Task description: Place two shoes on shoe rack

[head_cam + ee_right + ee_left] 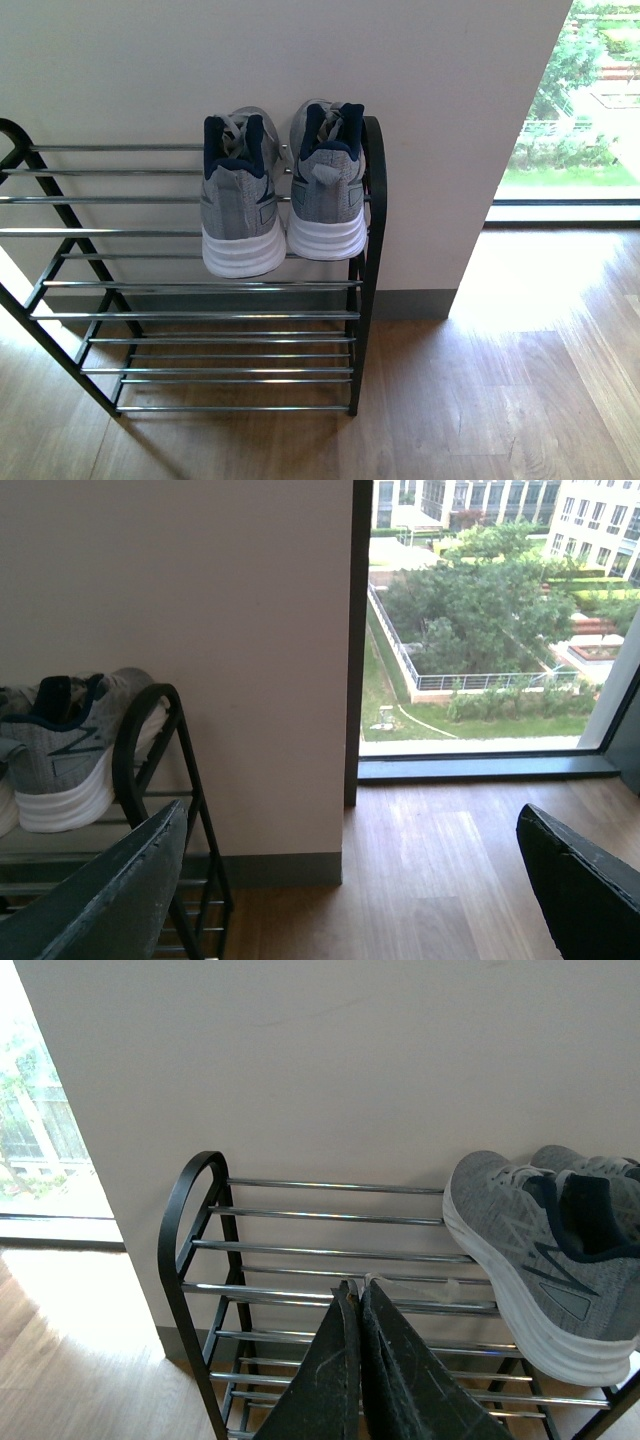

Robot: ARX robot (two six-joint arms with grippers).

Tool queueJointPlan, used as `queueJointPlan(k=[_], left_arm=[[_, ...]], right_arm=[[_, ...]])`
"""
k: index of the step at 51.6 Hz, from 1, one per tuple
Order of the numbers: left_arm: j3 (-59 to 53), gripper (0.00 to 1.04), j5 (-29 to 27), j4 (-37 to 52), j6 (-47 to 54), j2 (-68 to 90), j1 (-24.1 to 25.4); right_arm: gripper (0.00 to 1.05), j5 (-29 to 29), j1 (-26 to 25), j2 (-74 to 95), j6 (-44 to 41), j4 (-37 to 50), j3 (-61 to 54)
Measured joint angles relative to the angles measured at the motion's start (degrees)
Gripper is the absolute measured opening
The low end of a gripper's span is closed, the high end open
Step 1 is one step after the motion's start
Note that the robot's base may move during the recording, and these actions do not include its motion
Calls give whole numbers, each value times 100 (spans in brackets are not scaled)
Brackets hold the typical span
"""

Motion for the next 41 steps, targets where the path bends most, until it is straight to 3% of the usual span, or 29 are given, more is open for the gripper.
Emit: queueJointPlan(k=[17, 41], left_arm=[[-258, 1, 28, -1394, 2, -1707, 2], [-262, 1, 28, -2643, 2, -3084, 2]], right_arm=[[96, 0, 0, 0, 0, 0, 0], [96, -2, 0, 0, 0, 0, 0]])
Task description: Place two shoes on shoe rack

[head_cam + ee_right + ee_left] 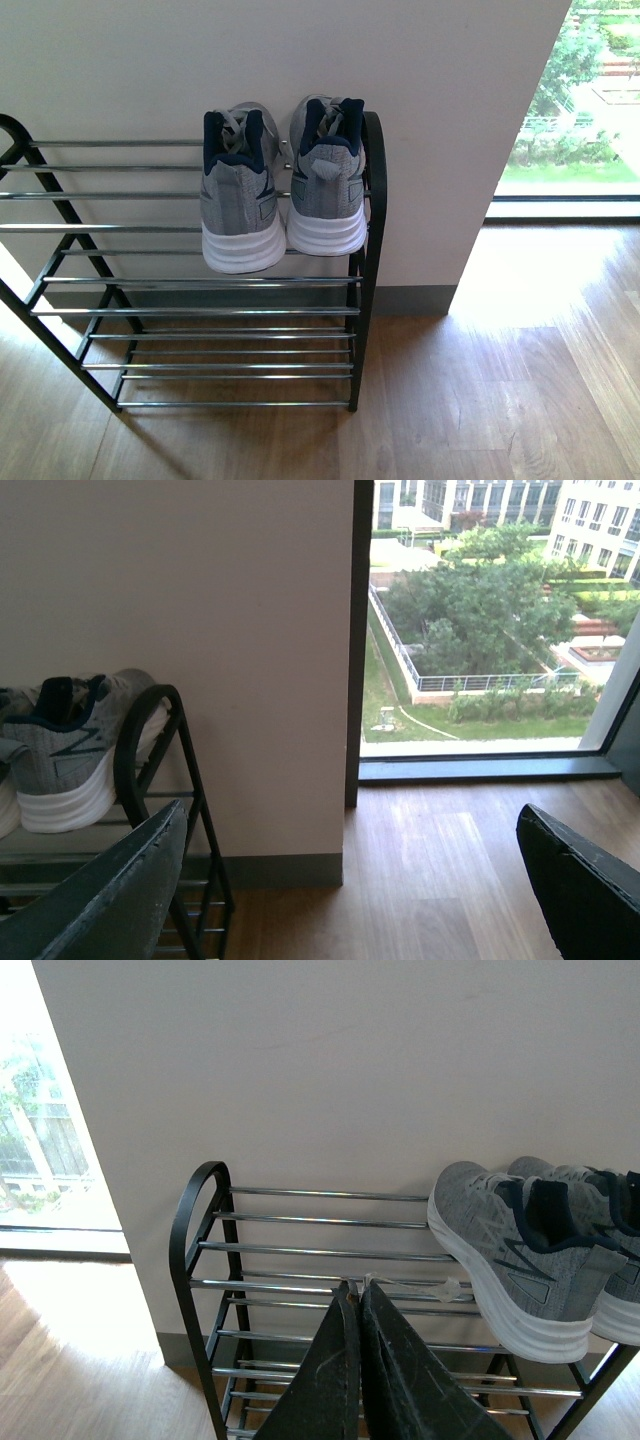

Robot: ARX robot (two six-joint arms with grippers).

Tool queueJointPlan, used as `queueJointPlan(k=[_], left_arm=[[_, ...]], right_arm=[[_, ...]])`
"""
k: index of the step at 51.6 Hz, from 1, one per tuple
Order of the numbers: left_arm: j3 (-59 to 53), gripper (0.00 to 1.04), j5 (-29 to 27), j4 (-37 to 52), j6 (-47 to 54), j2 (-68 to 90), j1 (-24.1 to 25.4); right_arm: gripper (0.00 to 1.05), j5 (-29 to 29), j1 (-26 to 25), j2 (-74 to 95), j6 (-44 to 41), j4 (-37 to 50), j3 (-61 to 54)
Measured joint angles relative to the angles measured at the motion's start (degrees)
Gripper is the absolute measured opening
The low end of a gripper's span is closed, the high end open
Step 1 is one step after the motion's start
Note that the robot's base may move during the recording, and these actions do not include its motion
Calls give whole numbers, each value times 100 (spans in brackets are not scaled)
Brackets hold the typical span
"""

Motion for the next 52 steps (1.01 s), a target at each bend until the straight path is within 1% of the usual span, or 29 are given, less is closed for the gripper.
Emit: queueJointPlan(k=[22, 40, 46, 52], left_arm=[[0, 1, 0, -1093, 0, -1119, 0], [0, 1, 0, -1589, 0, -1622, 0], [0, 1, 2, -2472, 0, -2302, 0], [0, 1, -7, -2588, -2, -2538, 0]], right_arm=[[96, 2, 0, 0, 0, 0, 0], [96, 0, 0, -2, 0, 0, 0], [96, 4, 0, -2, 0, 0, 0], [96, 2, 0, -2, 0, 0, 0]])
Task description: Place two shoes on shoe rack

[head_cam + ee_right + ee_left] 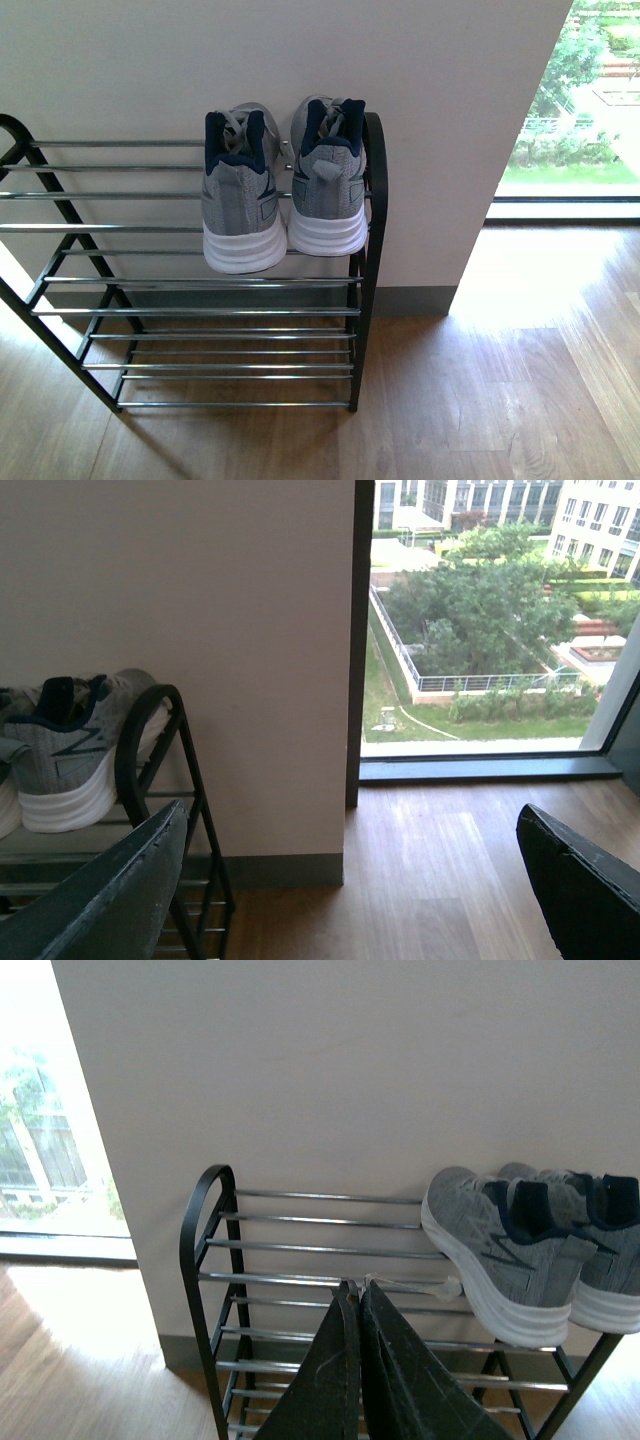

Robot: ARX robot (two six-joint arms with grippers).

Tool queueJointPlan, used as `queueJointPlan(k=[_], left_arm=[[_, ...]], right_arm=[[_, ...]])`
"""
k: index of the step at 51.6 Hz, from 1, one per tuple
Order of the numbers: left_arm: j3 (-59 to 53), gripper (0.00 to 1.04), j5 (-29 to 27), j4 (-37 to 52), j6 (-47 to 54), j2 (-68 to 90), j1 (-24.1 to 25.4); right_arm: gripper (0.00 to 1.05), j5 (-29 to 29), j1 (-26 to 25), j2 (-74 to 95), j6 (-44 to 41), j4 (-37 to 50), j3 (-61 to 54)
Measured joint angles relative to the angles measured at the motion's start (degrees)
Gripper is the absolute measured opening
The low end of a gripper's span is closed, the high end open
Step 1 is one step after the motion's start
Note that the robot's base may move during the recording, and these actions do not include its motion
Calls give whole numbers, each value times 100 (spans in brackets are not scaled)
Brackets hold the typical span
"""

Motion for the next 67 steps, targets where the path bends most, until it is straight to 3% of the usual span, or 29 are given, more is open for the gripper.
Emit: queueJointPlan(k=[13, 28, 38, 43, 67], left_arm=[[0, 4, 9, -33, -2, -11, 7], [0, 48, 0, -33, 0, -13, 7], [2, 85, 22, -33, 2, -13, 7], [2, 97, 22, -33, 20, -13, 7], [0, 95, 17, -33, 17, -15, 7]], right_arm=[[96, -2, 0, 0, 0, 0, 0], [96, -9, 0, 0, 0, 0, 0], [96, 15, 2, 2, 0, 0, 0], [96, 13, 0, 2, 0, 0, 0], [96, 9, 0, -4, -2, 0, 0]])
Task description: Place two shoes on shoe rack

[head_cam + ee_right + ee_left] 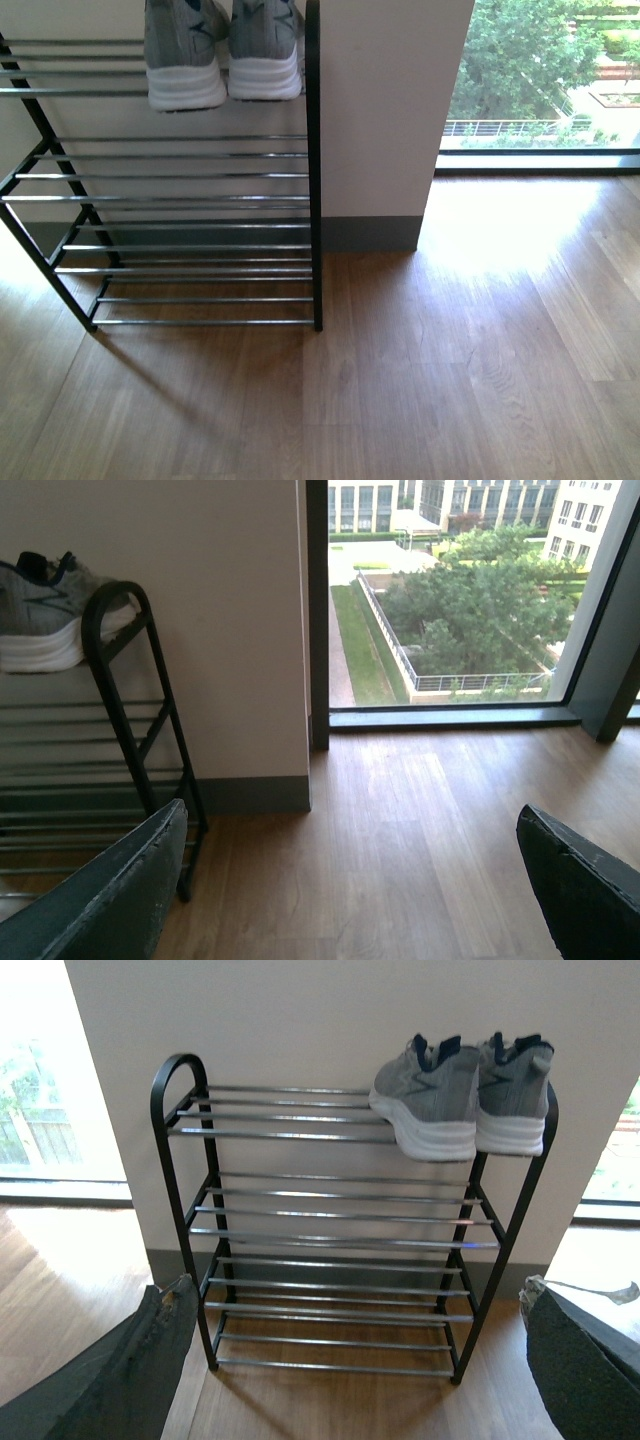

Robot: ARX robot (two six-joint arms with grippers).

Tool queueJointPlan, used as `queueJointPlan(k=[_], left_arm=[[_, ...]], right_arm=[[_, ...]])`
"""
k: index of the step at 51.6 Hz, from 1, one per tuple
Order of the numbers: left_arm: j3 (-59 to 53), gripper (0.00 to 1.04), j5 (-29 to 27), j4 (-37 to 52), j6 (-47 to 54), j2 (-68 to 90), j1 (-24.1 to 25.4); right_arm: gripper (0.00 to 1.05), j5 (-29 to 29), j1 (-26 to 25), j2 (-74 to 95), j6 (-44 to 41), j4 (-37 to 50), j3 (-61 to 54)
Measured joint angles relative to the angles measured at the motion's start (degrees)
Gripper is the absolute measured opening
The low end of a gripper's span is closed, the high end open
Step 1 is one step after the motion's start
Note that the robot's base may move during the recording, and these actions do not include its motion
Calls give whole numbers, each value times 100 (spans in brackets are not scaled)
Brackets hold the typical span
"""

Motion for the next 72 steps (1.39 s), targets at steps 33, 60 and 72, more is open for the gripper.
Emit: queueJointPlan(k=[33, 60, 72], left_arm=[[0, 95, 0, 0, 0, 0, 0], [0, 95, -2, 0, 0, 0, 0], [0, 95, 0, -2, 0, 0, 0]], right_arm=[[96, 4, 0, 0, 0, -2, 0], [96, -11, 0, 2, 0, -4, 0], [96, -2, 0, 0, 0, -4, 0]])
